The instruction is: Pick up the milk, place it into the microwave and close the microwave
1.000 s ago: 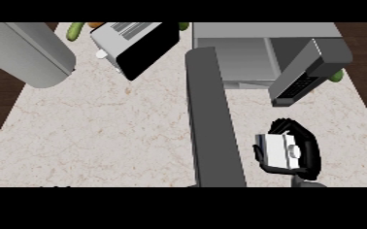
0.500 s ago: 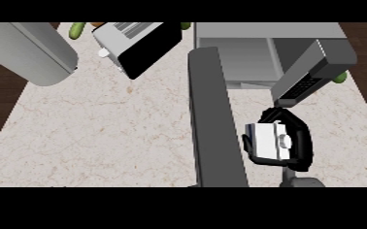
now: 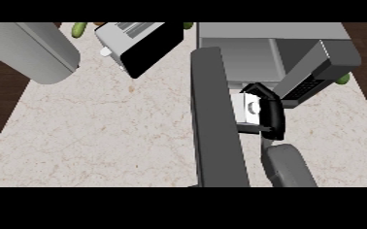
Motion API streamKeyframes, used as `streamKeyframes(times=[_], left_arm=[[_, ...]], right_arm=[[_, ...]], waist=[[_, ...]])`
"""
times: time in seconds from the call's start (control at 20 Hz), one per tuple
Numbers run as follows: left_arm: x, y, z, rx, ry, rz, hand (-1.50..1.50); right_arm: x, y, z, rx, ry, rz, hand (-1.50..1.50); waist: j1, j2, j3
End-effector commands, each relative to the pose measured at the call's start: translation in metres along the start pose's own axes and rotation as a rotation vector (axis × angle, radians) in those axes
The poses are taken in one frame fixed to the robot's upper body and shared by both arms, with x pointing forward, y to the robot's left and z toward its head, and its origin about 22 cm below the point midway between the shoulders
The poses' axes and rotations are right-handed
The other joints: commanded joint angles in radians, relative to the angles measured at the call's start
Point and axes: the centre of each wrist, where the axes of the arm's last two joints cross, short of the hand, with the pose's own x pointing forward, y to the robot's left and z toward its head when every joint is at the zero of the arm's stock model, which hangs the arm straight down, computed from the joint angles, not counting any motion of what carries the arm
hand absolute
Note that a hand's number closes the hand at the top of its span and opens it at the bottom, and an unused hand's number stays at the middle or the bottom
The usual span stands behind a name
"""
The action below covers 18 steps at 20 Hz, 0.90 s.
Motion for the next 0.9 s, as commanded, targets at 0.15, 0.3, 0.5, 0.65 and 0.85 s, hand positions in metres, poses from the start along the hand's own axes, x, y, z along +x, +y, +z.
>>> streamKeyframes(times=[0.15, 0.3, 0.5, 0.65, 0.85], left_arm=[[0.003, 0.022, -0.002, -0.006, 0.017, 0.002, -1.5], [-0.006, 0.003, 0.0, -0.018, -0.002, 0.006, -1.5], [-0.005, 0.011, -0.003, -0.021, 0.01, 0.007, -1.5], [-0.004, 0.016, -0.003, -0.042, 0.006, 0.014, -1.5], [-0.011, 0.007, -0.014, -0.043, -0.013, 0.021, -1.5]], right_arm=[[-0.027, 0.02, -0.031, -0.043, 0.084, 0.073, 1.5], [-0.04, 0.013, -0.044, -0.062, 0.109, 0.041, 1.5], [-0.048, 0.015, -0.055, -0.077, 0.114, 0.115, 1.5], [-0.044, 0.008, -0.072, -0.099, 0.11, 0.22, 1.5], [-0.051, 0.0, -0.068, -0.09, 0.126, 0.302, 1.5]], waist=[[0.009, 0.004, 0.001], [0.019, 0.008, 0.002], [0.033, 0.015, 0.002], [0.05, 0.021, 0.002], [0.063, 0.032, 0.003]])
